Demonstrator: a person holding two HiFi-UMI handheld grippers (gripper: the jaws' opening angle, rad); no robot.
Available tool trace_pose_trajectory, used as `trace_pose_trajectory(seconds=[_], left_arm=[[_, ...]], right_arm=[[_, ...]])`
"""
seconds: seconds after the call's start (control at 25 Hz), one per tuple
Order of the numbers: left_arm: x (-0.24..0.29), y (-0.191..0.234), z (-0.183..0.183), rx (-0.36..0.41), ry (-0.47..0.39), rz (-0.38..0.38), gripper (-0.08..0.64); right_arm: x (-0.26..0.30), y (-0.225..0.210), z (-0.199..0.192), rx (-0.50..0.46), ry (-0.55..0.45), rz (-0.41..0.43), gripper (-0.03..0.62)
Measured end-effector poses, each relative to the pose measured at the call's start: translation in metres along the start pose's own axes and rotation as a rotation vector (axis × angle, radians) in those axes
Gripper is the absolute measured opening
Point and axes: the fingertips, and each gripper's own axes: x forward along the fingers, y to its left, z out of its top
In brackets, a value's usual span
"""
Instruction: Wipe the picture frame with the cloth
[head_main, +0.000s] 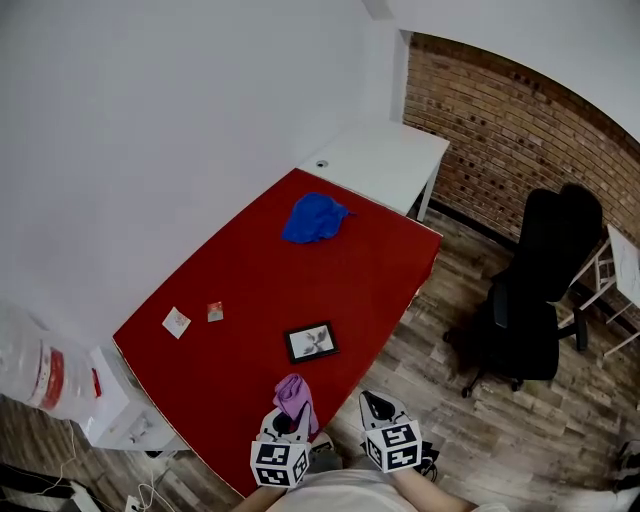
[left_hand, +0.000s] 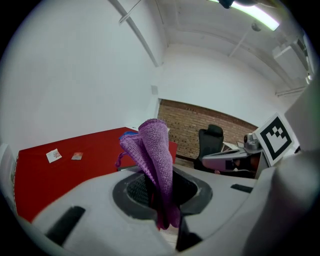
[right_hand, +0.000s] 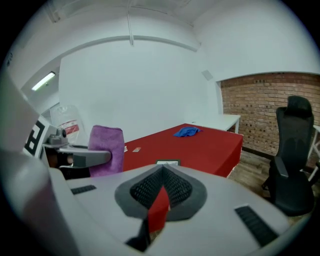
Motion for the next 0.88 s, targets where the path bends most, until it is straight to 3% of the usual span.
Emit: trace_pose_trajectory(seconds=[0.4, 0.88], left_arm=[[0.024, 0.014, 0.015, -0.013, 0.002, 0.01, 0.061], [0.042, 0.016, 0.026, -0.018, -0.004, 0.079, 0.061]], right_arm=[[0.024, -0.017, 0.023, -0.016, 0.005, -0.009, 0.004], [0.048, -0.027, 0.037, -0.066, 0.023, 0.07, 0.003]])
